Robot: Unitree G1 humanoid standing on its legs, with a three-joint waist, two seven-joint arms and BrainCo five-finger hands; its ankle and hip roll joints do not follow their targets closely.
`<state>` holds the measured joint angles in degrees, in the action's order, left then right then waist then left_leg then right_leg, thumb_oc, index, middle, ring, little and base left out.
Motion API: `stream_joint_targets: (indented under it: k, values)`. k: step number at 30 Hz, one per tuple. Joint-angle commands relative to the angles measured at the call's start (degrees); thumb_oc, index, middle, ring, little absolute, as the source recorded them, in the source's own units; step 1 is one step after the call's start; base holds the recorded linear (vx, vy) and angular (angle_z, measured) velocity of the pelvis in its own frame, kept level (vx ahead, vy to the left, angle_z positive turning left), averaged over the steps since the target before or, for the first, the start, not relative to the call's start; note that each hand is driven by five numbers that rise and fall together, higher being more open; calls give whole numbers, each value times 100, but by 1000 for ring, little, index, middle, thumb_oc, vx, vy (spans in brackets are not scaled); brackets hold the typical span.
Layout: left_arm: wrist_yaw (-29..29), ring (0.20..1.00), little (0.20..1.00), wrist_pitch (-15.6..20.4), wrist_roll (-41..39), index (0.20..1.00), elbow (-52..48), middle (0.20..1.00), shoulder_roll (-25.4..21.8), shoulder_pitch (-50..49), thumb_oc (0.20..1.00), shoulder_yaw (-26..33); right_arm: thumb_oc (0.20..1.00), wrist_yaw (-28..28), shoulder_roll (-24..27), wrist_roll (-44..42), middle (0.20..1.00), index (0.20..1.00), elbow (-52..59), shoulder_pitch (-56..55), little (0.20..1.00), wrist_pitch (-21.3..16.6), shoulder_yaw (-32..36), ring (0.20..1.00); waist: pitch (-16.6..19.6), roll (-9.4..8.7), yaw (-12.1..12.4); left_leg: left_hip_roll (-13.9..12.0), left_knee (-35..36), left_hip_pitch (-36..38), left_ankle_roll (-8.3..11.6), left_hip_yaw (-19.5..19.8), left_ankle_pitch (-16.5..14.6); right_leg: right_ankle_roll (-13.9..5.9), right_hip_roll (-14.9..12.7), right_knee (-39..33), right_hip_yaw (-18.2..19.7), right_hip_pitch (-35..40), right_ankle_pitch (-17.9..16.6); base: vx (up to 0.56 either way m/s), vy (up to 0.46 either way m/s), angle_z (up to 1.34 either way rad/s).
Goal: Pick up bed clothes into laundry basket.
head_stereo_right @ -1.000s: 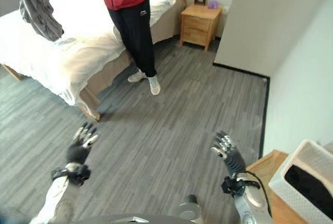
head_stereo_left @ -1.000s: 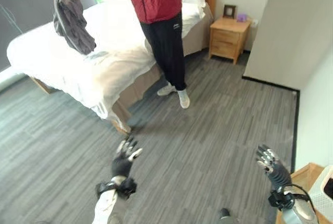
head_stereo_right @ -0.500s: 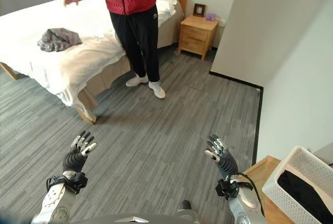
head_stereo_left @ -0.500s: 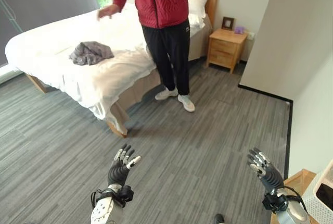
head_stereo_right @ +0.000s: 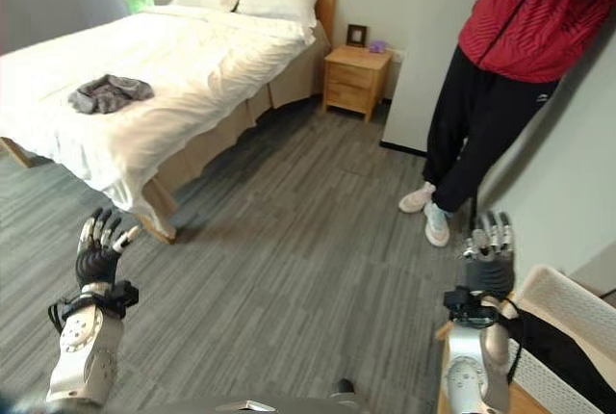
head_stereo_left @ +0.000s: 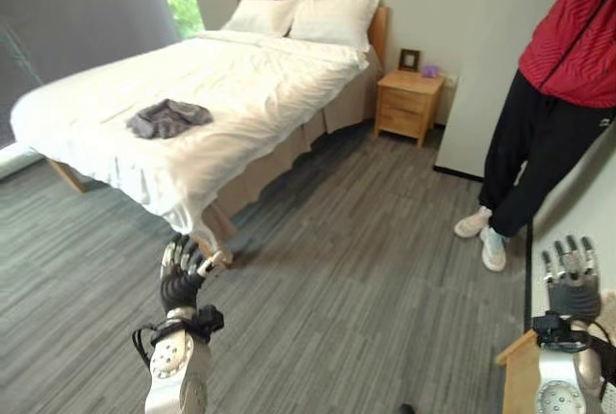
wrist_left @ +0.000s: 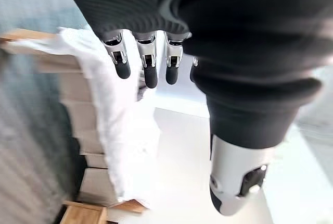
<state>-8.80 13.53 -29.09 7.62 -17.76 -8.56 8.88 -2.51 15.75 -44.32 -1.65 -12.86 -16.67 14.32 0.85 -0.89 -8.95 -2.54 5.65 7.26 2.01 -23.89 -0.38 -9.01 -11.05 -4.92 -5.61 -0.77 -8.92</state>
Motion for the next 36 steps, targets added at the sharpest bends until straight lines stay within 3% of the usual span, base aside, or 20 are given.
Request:
stream_joint_targets:
  k: [1,2,6,9,11,12,13,16,17,18,20,22,24,27,29,30,31,32,34,36]
  values:
    - [14,1000,1000,348,94,1000,-202,1000,-358,227,1000,263,1000,-12,32,658,1000,1000,83,201,1000,-82,63,1000,-184,-127,-44,-105,-343,-87,-56,769,-256,-249,-190,390,668,100,361,64,19,4]
    - [-48,1000,1000,365,309,1000,-286,1000,-409,167,1000,388,1000,-121,119,967,1000,1000,-13,255,1000,-73,104,1000,-184,-132,-9,-99,-418,-108,-66,812,-300,-237,-192,392,652,133,369,60,22,5]
    - [-170,1000,1000,415,412,1000,-361,1000,-358,21,1000,507,1000,-1,70,797,1000,1000,-28,563,1000,-128,-142,1000,-257,-157,139,-43,-498,-209,-113,888,-346,-275,-283,475,577,137,331,49,55,2]
    - [-266,1000,1000,450,389,1000,-338,1000,-367,62,1000,525,1000,155,188,915,1000,1000,-75,720,1000,-31,-485,1000,-333,-177,261,68,-566,-344,-175,1032,-378,-294,-398,693,561,89,287,22,92,10]
    - [-451,1000,1000,413,821,1000,-406,1000,-440,83,1000,496,1000,328,146,666,1000,1000,-181,857,1000,50,-866,1000,-415,-188,371,164,-607,-383,-260,1142,-433,-290,-468,1019,550,7,277,56,137,34]
    - [-653,1000,1000,314,1689,1000,-909,1000,-621,-35,1000,535,1000,623,141,214,1000,1000,-166,946,1000,152,-1210,1000,-560,-174,503,239,-703,-340,-359,1222,-554,-285,-515,1566,554,-143,142,54,111,31]
    - [-657,1000,1000,297,1700,1000,-933,1000,-612,-44,1000,544,1000,629,143,209,1000,1000,-173,953,1000,149,-1215,1000,-539,-177,509,241,-706,-378,-360,1206,-531,-281,-515,1569,574,-190,119,65,124,26]
    - [-708,1000,1000,357,1794,1000,-965,1000,-614,6,1000,473,1000,857,92,-82,1000,1000,-61,1117,1000,236,-1667,1000,-826,-128,614,335,-1051,-380,-540,1385,-755,-135,-559,2751,775,-641,-388,69,123,39]
    - [-754,1000,1000,332,1888,1000,-1034,1000,-634,72,1000,362,1000,891,85,-126,1000,1000,-27,1171,1000,253,-1811,1000,-919,-82,603,313,-1118,-382,-588,1454,-802,-75,-459,3173,856,-855,-415,144,145,71]
    - [-708,1000,1000,287,2020,1000,-1040,1000,-680,101,1000,233,1000,961,25,-372,1000,1000,-52,1234,1000,294,-2014,1000,-1047,-18,578,281,-1189,-313,-621,1514,-914,-2,-224,3535,904,-1183,-126,195,117,63]
    - [-660,1000,1000,330,1923,1000,-1033,1000,-617,143,1000,133,1000,1098,68,-623,1000,1000,-42,1318,1000,417,-2215,1000,-1086,3,481,284,-1091,-90,-580,1515,-1056,55,-17,3089,731,-1608,395,255,35,39]
    - [-600,1000,1000,350,1812,1000,-1039,1000,-574,160,1000,59,1000,1156,177,-658,1000,1000,-12,1286,1000,464,-2244,1000,-1070,2,423,295,-992,30,-526,1544,-1084,28,30,2709,634,-1676,409,335,-75,20]
    - [-438,1000,1000,349,1671,1000,-893,1000,-506,222,1000,-120,1000,1279,422,-549,1000,1000,4,1037,1000,522,-2159,1000,-1018,-100,185,326,-754,585,-341,1688,-1245,-113,251,1186,500,-1845,219,504,-154,32]
    - [-324,1000,1000,363,1616,1000,-856,1000,-479,438,1000,-395,1000,1238,469,-603,1000,1000,121,789,1000,507,-1951,1000,-913,-104,-35,217,-810,970,-172,1895,-1402,-123,449,885,522,-1642,112,425,-202,41]
    - [-282,1000,1000,398,1593,1000,-834,1000,-423,486,1000,-489,1000,1278,463,-628,1000,1000,13,777,1000,492,-1919,1000,-833,-106,-42,148,-1083,953,-52,1926,-1242,-28,517,947,540,-1491,154,389,-261,41]
    - [-217,1000,1000,439,1432,1000,-794,1000,-281,547,1000,-636,1000,1223,539,-543,1000,1000,-140,748,1000,471,-1892,1000,-721,-57,-27,-76,-2486,499,315,1900,-325,266,712,1078,532,-1153,309,405,-358,68]
    - [-209,1000,1000,464,1224,1000,-797,1000,-215,619,1000,-723,1000,1144,576,-604,1000,1000,-130,828,1000,382,-1885,1000,-697,-99,-40,-245,-3349,109,447,1801,234,423,734,1013,431,-933,359,477,-468,90]
    - [-120,1000,1000,475,1064,1000,-796,1000,-178,630,1000,-784,1000,1161,555,-809,1000,1000,-100,804,1000,340,-1839,1000,-727,-188,-8,-347,-4024,-371,502,1751,507,578,744,873,409,-676,457,310,-451,75]
    - [6,1000,1000,443,812,1000,-735,1000,-163,814,1000,-1040,1000,1142,571,-984,1000,1000,-124,780,1000,243,-1823,1000,-784,-353,71,-746,-4910,-965,438,1358,749,856,777,781,286,-296,679,293,-414,61]
    - [68,1000,1000,434,414,1000,-586,1000,6,969,1000,-1325,1000,832,714,-780,1000,1000,-119,735,1000,222,-1730,1000,-896,-332,136,-1044,-4695,-1732,436,914,540,935,792,742,175,204,1001,387,-239,26]
